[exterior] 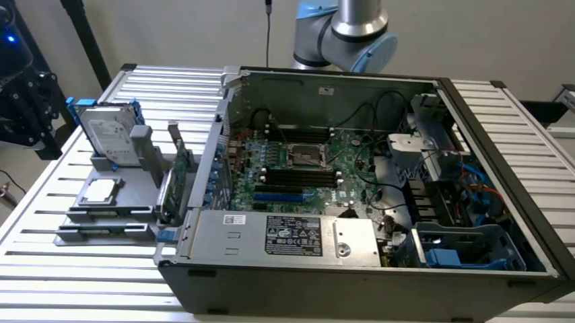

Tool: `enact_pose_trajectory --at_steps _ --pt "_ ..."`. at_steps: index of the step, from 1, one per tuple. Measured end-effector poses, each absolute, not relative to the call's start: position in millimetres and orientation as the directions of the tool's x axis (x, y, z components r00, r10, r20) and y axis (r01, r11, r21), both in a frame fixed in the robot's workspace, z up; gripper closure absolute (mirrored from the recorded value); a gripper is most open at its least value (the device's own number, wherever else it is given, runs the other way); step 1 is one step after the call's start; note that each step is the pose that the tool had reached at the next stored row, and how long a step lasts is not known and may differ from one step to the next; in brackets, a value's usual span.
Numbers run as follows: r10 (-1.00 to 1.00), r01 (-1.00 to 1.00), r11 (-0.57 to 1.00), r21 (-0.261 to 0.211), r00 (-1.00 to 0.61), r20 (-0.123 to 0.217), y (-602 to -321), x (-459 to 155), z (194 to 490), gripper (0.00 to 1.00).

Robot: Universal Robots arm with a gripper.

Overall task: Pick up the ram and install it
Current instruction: 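Pick up the ram and move it above insertion slot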

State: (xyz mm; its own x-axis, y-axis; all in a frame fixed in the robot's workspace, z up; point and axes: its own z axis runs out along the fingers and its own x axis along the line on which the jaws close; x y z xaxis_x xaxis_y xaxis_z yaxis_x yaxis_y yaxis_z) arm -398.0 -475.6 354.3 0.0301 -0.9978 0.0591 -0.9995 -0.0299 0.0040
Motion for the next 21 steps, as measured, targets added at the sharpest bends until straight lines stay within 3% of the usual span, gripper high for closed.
enact_pose_trajectory --at_steps 4,9,11,12,21 --pt "-0.998 -1.000 -0.030 0.004 0.030 0.059 -476 -398 354 0.88" --pt "-0.998 -1.000 -0.030 0.004 0.030 0.059 -477 -398 354 0.64" --pt "-0.998 -1.000 -0.030 0.004 0.030 0.059 -479 -398 351 0.64" --pt "-0.998 -1.000 -0.030 0.004 0.030 0.059 -480 -398 350 0.58" --pt "-0.998 -1.000 -0.030 0.004 0.030 0.056 -498 -389 333 0.58"
